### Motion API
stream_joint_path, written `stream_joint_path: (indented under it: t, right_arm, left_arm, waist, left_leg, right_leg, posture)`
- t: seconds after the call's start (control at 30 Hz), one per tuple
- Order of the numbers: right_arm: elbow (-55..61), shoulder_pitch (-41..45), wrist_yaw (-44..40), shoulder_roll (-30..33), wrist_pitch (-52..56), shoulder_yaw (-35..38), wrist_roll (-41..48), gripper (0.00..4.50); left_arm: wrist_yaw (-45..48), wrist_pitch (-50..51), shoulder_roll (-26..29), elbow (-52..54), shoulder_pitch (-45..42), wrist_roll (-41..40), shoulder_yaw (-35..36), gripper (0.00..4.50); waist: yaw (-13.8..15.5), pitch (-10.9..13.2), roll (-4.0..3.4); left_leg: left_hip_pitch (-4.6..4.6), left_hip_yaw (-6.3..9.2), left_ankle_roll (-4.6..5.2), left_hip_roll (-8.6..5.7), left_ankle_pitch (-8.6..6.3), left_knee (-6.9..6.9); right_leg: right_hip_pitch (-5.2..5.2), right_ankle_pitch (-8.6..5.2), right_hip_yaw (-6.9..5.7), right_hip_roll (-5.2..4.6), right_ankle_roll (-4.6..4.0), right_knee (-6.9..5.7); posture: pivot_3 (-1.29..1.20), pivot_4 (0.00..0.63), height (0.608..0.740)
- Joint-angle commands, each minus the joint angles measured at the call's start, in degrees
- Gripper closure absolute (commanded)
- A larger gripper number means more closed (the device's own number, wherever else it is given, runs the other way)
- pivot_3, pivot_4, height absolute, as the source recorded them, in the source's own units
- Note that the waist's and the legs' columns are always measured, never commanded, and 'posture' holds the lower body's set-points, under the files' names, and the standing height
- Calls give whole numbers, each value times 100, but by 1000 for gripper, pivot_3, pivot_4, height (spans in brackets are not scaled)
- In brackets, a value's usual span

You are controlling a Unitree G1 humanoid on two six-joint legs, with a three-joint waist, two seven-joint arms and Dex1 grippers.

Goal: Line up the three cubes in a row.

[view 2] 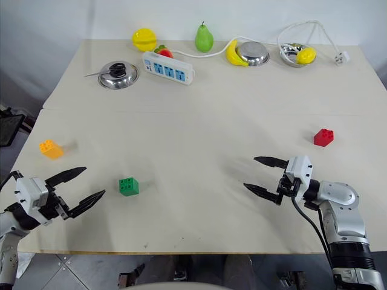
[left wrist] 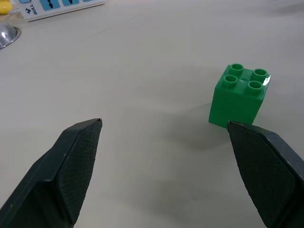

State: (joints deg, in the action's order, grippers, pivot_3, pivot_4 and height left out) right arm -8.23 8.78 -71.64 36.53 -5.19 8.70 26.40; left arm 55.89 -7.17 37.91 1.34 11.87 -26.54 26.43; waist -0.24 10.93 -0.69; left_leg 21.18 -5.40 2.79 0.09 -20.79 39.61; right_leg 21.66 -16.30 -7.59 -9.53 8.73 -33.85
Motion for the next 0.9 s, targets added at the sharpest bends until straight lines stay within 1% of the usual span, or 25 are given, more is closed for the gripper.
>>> stream_joint_path:
  t: [0.03,0.07,0.13,0.17,0.27,0.33,0.4,0.47,0.57,0.63,0.67,0.73,0.83,0.9]
  right_arm:
    - [160,18,59,8,-106,103,42,0]
    - [190,5,90,-4,-137,142,59,0]
    - [352,-71,342,-32,-22,391,239,0]
    - [432,-121,474,-37,21,521,307,0]
    - [735,-490,1225,-54,223,1232,495,0]
    - [911,-813,1714,-106,229,1733,529,0]
    - [1085,-1150,2206,-258,270,2185,608,0]
    - [1167,-1515,2899,-549,115,2726,490,0]
    - [1339,-2075,3811,-1079,84,3282,371,0]
    - [1389,-2340,4108,-1244,113,3357,225,0]
    - [1379,-2430,4424,-1224,378,3316,26,0]
    - [1434,-2388,4832,-1163,754,3309,-3,0]
    - [1547,-2023,4968,-759,1345,3228,154,0]
    - [1560,-1645,5167,-307,2174,3122,178,0]
  left_arm:
    - [-127,44,12,47,-31,1,50,23]
    - [-191,249,35,94,-76,-98,63,23]
    - [-236,865,52,366,-253,-754,174,23]
    - [-290,1042,60,492,-335,-925,222,23]
    - [-302,1641,198,993,-693,-1315,15,23]
    - [-387,1823,150,1229,-1013,-1328,-254,23]
    - [-355,1865,115,1348,-1288,-1155,-599,23]
    - [-263,1957,68,1368,-1662,-1022,-1057,23]
    - [42,2099,113,1205,-2179,-790,-1740,23]
    - [101,2275,98,1110,-2421,-745,-1994,23]
    - [123,2327,62,1044,-2577,-693,-2123,23]
    - [179,2406,23,958,-2816,-615,-2316,23]
    - [194,2505,-46,908,-3002,-637,-2391,23]
    - [181,2515,-72,938,-3014,-594,-2435,23]
  waist:
    - [1,0,0]
    - [5,0,0]
    - [15,0,0]
    - [26,0,0]
    - [55,0,1]
    - [114,-1,-1]
    - [139,-3,-3]
    - [155,-4,-5]
    - [171,-5,-8]
    - [146,-7,-11]
    - [133,-8,-14]
    - [34,-10,-18]
    - [-108,-11,-23]
    - [-156,-11,-34]
  left_leg:
    - [0,0,0,0,0,0]
    - [0,0,0,0,0,0]
    - [1,1,1,-1,0,1]
    - [1,2,1,0,1,2]
    - [4,10,1,-3,0,7]
    - [4,14,1,-9,0,6]
    - [2,11,1,-13,0,6]
    - [1,8,1,-13,0,4]
    - [0,0,-2,-10,2,3]
    - [-1,-2,-5,-9,3,2]
    - [-3,-5,-4,-10,3,0]
    - [-7,-13,-5,-8,3,0]
    - [-16,-27,-7,1,6,0]
    - [-23,-31,-6,3,9,0]
  right_leg:
    - [0,0,0,0,0,0]
    - [0,0,0,0,0,0]
    - [0,0,0,0,0,-1]
    - [-1,0,0,0,0,-2]
    - [-3,0,0,-3,0,-4]
    - [-6,0,0,-5,0,-3]
    - [-7,0,3,-5,0,-2]
    - [-7,0,3,0,0,-3]
    - [-6,0,6,10,0,-4]
    - [-6,0,8,15,0,-1]
    - [-5,0,13,15,0,-2]
    - [-4,0,21,19,1,-3]
    - [-3,1,38,21,3,-8]
    - [-3,1,45,21,3,-14]
  posture:
    - [0,150,740]
    - [0,150,740]
    - [0,150,740]
    - [0,150,740]
    - [0,150,740]
    - [0,150,740]
    - [0,150,740]
    - [0,150,740]
    - [0,150,740]
    - [0,150,740]
    - [0,150,740]
    - [0,150,740]
    - [0,150,740]
    - [0,150,740]
